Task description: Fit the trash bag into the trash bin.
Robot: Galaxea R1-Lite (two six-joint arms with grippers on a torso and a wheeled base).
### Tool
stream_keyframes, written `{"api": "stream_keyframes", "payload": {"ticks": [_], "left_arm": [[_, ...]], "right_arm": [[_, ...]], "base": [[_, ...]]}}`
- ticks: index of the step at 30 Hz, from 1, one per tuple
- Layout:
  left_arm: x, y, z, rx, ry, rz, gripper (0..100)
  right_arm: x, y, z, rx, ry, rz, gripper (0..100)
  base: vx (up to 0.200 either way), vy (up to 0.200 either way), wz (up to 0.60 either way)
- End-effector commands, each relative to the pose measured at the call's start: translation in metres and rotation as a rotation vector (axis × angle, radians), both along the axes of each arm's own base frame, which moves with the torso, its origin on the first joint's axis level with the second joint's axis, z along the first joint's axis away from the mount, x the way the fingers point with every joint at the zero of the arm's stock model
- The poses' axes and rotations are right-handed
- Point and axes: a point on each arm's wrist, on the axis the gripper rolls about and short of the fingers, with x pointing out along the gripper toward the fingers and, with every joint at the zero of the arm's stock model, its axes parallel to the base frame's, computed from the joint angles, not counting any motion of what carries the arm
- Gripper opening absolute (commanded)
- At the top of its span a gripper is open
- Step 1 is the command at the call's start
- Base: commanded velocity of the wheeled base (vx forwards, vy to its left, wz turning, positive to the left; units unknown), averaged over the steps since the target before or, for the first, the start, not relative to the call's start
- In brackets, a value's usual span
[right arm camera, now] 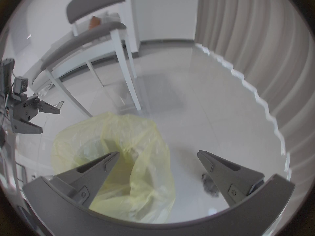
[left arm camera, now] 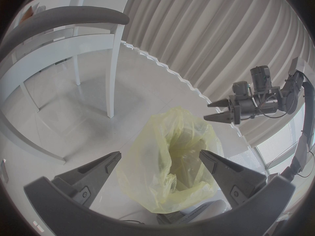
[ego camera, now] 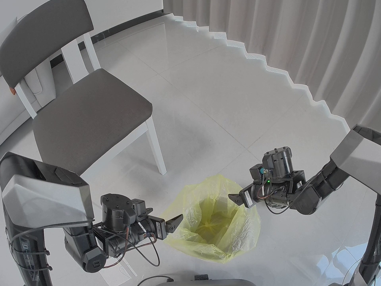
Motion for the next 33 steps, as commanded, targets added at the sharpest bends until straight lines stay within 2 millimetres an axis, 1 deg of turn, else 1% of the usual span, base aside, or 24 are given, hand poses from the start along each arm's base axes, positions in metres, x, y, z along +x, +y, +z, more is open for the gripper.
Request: {"api": "stream_keyframes", "payload": {"ticks": [1,5,6,10,15,19,20,28,30,31,33], "left_arm": [[-0.001,0.007,0.009,0.010,-0.017,0.016,100],[-0.007,0.011,0.010,0.015,-0.013,0.020,100],[-0.007,0.011,0.010,0.014,-0.015,0.020,100],[-0.009,0.011,0.010,0.014,-0.009,0.020,100],[-0.009,0.009,0.010,0.017,-0.015,0.018,100],[-0.009,0.010,0.011,0.018,-0.015,0.020,100],[-0.009,0.010,0.011,0.018,-0.015,0.020,100],[-0.009,0.010,0.010,0.020,-0.012,0.023,100],[-0.009,0.010,0.009,0.019,-0.010,0.020,100],[-0.009,0.010,0.009,0.019,-0.010,0.020,100],[-0.010,0.009,0.009,0.020,-0.007,0.018,100]], "right_arm": [[-0.010,0.003,0.014,0.022,0.028,-0.047,100],[-0.010,0.007,0.001,-0.008,0.054,-0.045,100],[-0.010,0.007,0.000,-0.009,0.055,-0.044,100],[-0.010,0.010,-0.012,-0.031,0.082,-0.035,100],[-0.013,0.016,-0.036,-0.077,0.135,-0.009,100],[-0.012,0.017,-0.043,-0.086,0.146,-0.008,100],[-0.012,0.017,-0.043,-0.086,0.146,-0.008,0],[-0.011,0.008,-0.043,-0.110,0.143,-0.019,0],[-0.012,0.000,-0.039,-0.122,0.139,-0.043,0],[-0.012,0.000,-0.039,-0.122,0.139,-0.043,0],[-0.017,-0.012,-0.033,-0.134,0.135,-0.054,0]], "base": [[0.000,0.000,0.00],[0.000,0.000,0.00],[0.000,0.000,0.00],[0.000,0.000,0.00],[0.000,0.000,0.00],[0.000,0.000,0.00],[0.000,0.000,0.00],[0.000,0.000,0.00],[0.000,0.000,0.00],[0.000,0.000,0.00],[0.000,0.000,0.00]]}}
